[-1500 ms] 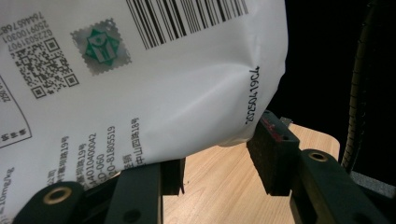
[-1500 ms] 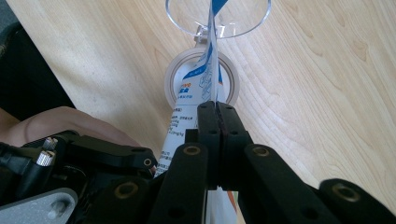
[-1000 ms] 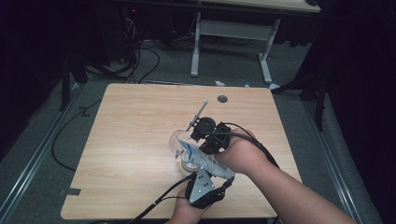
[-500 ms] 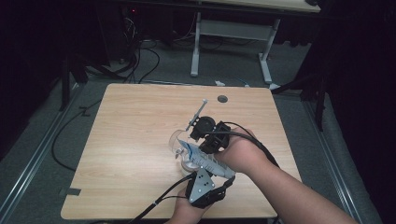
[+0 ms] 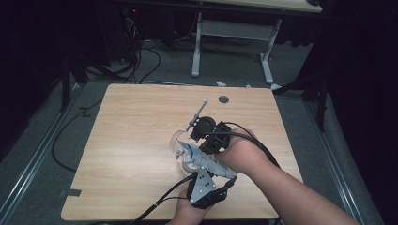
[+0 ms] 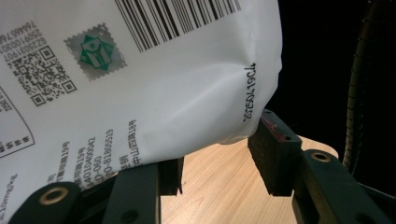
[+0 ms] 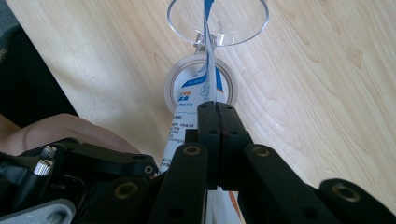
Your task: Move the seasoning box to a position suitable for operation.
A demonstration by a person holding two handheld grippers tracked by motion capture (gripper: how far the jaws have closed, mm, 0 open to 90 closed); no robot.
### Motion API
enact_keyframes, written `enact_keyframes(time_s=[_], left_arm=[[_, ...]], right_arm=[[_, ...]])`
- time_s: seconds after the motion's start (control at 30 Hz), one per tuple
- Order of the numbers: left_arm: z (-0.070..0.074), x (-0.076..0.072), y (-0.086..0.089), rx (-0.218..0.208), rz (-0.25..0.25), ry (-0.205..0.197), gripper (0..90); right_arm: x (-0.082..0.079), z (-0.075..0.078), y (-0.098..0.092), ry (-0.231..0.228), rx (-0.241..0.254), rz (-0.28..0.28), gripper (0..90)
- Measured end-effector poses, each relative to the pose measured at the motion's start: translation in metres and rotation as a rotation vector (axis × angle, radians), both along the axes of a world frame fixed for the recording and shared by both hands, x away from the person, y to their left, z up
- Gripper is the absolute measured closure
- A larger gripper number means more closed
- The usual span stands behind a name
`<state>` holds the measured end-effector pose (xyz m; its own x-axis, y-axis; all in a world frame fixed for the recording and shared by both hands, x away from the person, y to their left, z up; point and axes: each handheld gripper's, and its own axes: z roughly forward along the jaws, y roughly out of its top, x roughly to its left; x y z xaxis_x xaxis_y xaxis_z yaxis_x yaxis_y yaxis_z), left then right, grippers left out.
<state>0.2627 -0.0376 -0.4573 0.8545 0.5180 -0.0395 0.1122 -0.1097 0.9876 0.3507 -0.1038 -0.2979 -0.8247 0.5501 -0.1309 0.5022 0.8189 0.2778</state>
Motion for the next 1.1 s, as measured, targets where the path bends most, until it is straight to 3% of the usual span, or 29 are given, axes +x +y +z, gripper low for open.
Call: enact_keyframes(time_s=[1.1], left_arm=[[0.0011, -0.0003, -0.0011, -0.004, 0.000, 0.000, 56.8]], right_arm=[[0.0001, -0.0012, 0.0002, -0.007, -0.006, 0.008, 90.0]])
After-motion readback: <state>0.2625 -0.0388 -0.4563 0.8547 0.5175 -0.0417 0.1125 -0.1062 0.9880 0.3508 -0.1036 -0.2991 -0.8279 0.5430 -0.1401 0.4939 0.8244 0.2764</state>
